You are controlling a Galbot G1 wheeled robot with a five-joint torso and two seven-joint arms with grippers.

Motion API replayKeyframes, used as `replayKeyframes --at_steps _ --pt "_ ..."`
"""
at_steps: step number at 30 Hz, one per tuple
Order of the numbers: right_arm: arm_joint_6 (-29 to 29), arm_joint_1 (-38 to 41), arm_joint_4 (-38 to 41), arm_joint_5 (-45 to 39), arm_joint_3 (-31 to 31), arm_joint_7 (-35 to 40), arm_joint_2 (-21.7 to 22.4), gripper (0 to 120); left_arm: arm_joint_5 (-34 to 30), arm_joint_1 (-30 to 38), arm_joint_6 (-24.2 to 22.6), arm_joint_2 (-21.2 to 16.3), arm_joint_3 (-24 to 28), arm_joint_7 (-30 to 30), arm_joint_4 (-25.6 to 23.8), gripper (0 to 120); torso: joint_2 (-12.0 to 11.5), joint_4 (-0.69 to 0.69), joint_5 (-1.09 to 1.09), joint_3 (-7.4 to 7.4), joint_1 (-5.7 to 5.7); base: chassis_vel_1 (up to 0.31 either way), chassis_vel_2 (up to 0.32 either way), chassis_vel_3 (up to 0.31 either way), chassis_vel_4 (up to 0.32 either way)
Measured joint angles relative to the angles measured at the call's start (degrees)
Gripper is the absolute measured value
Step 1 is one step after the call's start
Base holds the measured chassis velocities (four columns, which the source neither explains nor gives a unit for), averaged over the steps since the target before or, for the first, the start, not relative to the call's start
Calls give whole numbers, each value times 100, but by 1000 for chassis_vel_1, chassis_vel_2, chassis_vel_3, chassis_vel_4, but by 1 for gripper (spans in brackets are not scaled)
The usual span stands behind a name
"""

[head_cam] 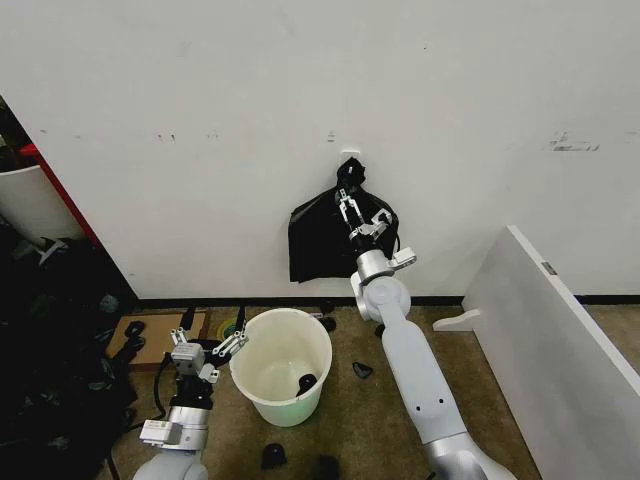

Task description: Place the garbage bag over the trash bin.

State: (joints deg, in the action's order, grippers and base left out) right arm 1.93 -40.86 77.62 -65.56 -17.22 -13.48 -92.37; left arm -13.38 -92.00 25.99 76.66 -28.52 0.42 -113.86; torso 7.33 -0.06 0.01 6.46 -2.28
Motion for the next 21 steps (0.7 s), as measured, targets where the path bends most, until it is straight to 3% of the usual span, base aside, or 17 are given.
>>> replayKeyframes --at_steps 9,15,21 --pt "73 7 -118 111 -10 -124 10 30 11 24 21 27 30 -9 58 100 0 0 0 0 0 0 0 0 0" --pt "94 7 -121 152 9 -174 14 5 36 21 29 56 39 -14 62 100 0 -1 0 0 1 0 0 0 0" --pt "128 -200 114 307 110 -185 17 0 61 -3 54 72 44 -40 62 100 0 0 0 0 1 0 0 0 0"
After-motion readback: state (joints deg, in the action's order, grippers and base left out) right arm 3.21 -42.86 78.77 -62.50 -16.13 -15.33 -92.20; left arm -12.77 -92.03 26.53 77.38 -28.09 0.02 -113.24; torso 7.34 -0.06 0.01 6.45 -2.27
